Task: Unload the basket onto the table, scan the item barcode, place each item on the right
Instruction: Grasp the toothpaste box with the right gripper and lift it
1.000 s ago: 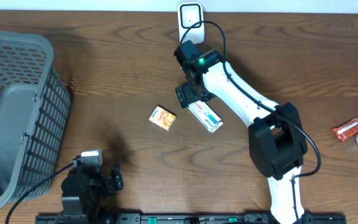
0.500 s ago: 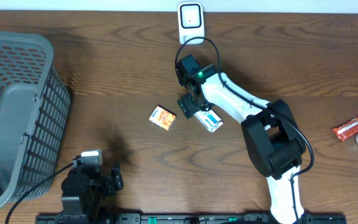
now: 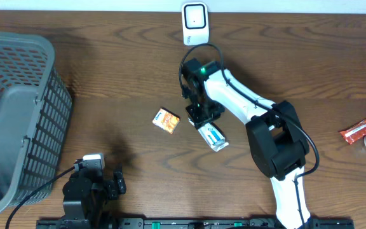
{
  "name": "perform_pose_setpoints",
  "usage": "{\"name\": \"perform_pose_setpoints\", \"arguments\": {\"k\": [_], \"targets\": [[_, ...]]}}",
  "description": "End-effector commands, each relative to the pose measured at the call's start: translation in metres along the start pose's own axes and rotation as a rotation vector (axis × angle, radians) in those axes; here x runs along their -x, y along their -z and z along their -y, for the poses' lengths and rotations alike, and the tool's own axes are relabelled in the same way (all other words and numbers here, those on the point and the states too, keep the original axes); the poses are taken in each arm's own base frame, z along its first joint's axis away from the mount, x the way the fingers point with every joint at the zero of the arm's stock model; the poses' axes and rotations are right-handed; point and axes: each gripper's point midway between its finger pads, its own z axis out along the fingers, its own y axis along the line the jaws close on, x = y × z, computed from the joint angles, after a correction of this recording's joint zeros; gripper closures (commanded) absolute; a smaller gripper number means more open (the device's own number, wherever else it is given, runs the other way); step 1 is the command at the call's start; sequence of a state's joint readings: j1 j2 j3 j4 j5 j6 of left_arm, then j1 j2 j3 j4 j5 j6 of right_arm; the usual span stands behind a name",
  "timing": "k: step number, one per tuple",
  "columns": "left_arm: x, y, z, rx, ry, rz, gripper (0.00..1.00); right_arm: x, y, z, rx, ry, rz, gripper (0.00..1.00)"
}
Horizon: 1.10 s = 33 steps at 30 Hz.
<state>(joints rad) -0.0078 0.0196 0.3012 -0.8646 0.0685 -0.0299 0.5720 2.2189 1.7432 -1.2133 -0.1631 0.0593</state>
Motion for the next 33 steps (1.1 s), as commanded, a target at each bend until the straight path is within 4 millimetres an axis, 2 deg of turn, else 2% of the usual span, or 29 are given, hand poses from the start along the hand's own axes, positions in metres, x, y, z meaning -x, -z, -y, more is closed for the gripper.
{"name": "perform_pose_setpoints", "arguments": {"k": [1,6,14,17,20,23,27,31,33], "targets": [[-0.001,-0.001,-0.001,0.007,0.008,-0.003,0.14,0.014,0.048,-0.031,0.180,0.029,0.054,0.71],[-0.001,-0.001,-0.001,0.007,0.007,-0.003,0.14,0.015,0.100,-0.072,0.422,0.152,0.109,0.68],[-0.001,-0.001,-0.001,0.007,0.008,-0.003,0.14,0.014,0.133,-0.114,0.712,0.190,0.141,0.67],[-0.001,-0.001,-0.001,0.007,0.007,-0.003,0.14,0.016,0.141,-0.123,0.778,0.204,0.159,0.67],[-0.001,-0.001,-0.001,0.007,0.008,-0.003,0.14,0.017,0.142,-0.121,0.783,0.202,0.162,0.66],[-0.001,-0.001,-0.001,0.007,0.008,-0.003,0.14,0.021,0.134,-0.110,0.705,0.233,0.187,0.66],[-0.001,-0.001,-0.001,0.007,0.008,-0.003,0.14,0.037,0.108,-0.064,0.385,0.228,0.216,0.69],[-0.001,-0.001,-0.001,0.007,0.008,-0.003,0.14,0.044,0.098,-0.018,0.138,0.203,0.222,0.70],[-0.001,-0.001,-0.001,0.007,0.007,-0.003,0.14,0.045,0.098,-0.003,0.089,0.186,0.219,0.70]]}}
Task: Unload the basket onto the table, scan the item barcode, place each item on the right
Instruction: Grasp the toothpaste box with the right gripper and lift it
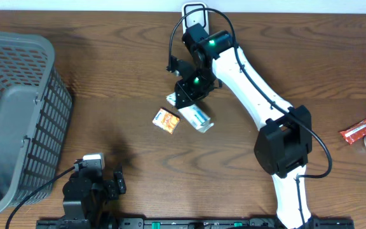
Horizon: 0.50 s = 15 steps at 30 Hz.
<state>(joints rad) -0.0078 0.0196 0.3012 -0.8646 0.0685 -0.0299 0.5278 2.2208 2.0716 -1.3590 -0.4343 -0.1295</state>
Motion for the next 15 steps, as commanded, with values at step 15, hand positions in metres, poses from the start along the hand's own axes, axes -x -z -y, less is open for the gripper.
{"name": "perform_pose_setpoints", "arguments": {"k": [15], "targets": [[-0.001,-0.001,-0.001,0.007,0.008,-0.003,0.14,0.090,0.090,0.150,-0.742,0.071,0.383,0.69]]}}
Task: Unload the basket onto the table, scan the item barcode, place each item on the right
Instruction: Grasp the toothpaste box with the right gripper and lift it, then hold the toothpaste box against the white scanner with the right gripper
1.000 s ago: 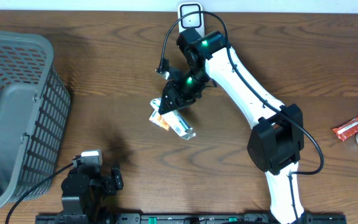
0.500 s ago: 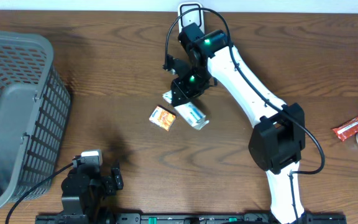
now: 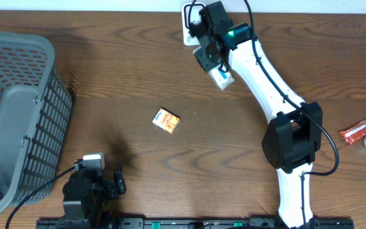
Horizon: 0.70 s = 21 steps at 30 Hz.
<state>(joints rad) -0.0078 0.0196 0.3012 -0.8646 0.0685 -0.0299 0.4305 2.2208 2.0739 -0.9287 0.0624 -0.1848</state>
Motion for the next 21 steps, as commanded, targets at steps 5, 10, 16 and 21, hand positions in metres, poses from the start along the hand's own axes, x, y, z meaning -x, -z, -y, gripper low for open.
{"name": "perform_pose_setpoints", "arguments": {"k": [5,10,16,21], "targets": [[-0.001,-0.001,-0.001,0.007,0.008,-0.003,0.14,0.059,0.023,0.061,-0.353,0.100,0.202,0.75],[-0.001,-0.001,-0.001,0.007,0.008,-0.003,0.14,0.091,0.034,0.076,-0.427,0.124,0.330,0.74],[-0.001,-0.001,-0.001,0.007,0.008,-0.003,0.14,0.125,0.040,0.090,-0.552,0.151,0.467,0.70],[-0.001,-0.001,-0.001,0.007,0.008,-0.003,0.14,0.139,0.020,0.087,-0.632,0.199,0.512,0.70]]}}
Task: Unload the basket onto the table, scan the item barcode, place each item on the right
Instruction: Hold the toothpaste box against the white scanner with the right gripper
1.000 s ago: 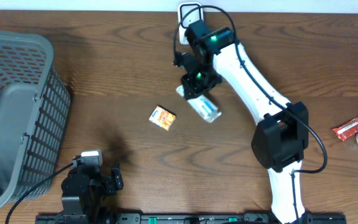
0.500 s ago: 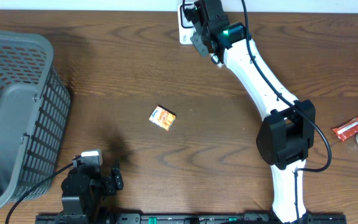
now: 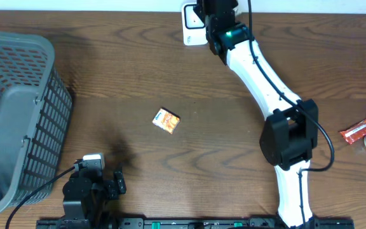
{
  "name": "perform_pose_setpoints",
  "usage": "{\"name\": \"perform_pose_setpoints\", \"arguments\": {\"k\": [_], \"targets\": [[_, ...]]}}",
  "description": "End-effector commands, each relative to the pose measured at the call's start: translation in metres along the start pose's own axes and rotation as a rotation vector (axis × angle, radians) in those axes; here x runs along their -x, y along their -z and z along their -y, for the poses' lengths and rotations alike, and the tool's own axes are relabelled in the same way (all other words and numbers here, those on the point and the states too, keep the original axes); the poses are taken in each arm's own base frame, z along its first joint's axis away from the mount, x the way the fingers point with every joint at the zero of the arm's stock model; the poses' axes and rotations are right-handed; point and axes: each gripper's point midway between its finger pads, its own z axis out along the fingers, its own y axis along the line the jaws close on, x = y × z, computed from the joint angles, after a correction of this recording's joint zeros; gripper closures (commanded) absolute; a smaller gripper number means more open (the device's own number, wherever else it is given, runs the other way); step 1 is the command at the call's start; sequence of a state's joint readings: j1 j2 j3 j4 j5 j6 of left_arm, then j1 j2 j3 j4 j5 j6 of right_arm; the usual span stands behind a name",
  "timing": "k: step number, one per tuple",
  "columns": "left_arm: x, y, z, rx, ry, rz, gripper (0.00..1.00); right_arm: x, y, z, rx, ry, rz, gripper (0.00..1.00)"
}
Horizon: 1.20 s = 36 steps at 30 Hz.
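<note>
In the overhead view a white barcode scanner [image 3: 191, 24] stands at the table's far edge. My right gripper [image 3: 210, 13] is stretched right up to it, and its wrist covers the fingers and whatever is between them. No white-and-blue packet shows anywhere on the table. A small orange box [image 3: 166, 120] lies alone mid-table. My left gripper [image 3: 117, 180] rests folded at the near left edge, away from everything; its jaws are too small and dark to read.
A large grey mesh basket [image 3: 18, 114] fills the left side. A red snack wrapper [image 3: 363, 126] and a green-and-white container lie at the right edge. The white right arm [image 3: 259, 70] spans from the near edge to the scanner.
My right gripper has moved a little further back and left, from just right of the scanner to directly beside it. The white-and-blue packet it held is now hidden under the wrist.
My right gripper was shut on a white-and-blue packet right of the orange box. Then it held the packet beside that box, tilted. Then the packet was up near the scanner, and now the wrist sits against the scanner. The left arm never moved.
</note>
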<state>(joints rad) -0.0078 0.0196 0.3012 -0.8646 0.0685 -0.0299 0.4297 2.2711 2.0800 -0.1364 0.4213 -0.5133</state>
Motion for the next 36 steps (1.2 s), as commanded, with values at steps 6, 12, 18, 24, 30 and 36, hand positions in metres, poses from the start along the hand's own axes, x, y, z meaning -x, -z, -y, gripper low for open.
{"name": "perform_pose_setpoints", "arguments": {"k": [6,12,18,24,30,36], "targets": [[-0.001,-0.001,-0.001,0.007,0.008,-0.003,0.14,-0.028,-0.040,-0.050,-0.153,0.283,-0.016,0.67],[-0.001,-0.001,-0.001,0.007,0.008,-0.003,0.14,-0.011,-0.058,-0.084,-0.178,0.405,0.069,0.64],[-0.001,-0.001,-0.001,0.007,0.008,-0.003,0.14,-0.002,-0.071,-0.114,-0.172,0.534,0.195,0.62],[-0.001,-0.001,-0.001,0.007,0.007,-0.003,0.14,-0.014,-0.079,-0.138,-0.118,0.631,0.217,0.64],[-0.001,-0.001,-0.001,0.007,0.008,-0.003,0.14,-0.018,-0.075,-0.156,-0.068,0.633,0.200,0.66],[-0.001,-0.001,-0.001,0.007,0.008,-0.003,0.14,-0.001,-0.051,-0.154,0.013,0.558,0.135,0.66]]}}
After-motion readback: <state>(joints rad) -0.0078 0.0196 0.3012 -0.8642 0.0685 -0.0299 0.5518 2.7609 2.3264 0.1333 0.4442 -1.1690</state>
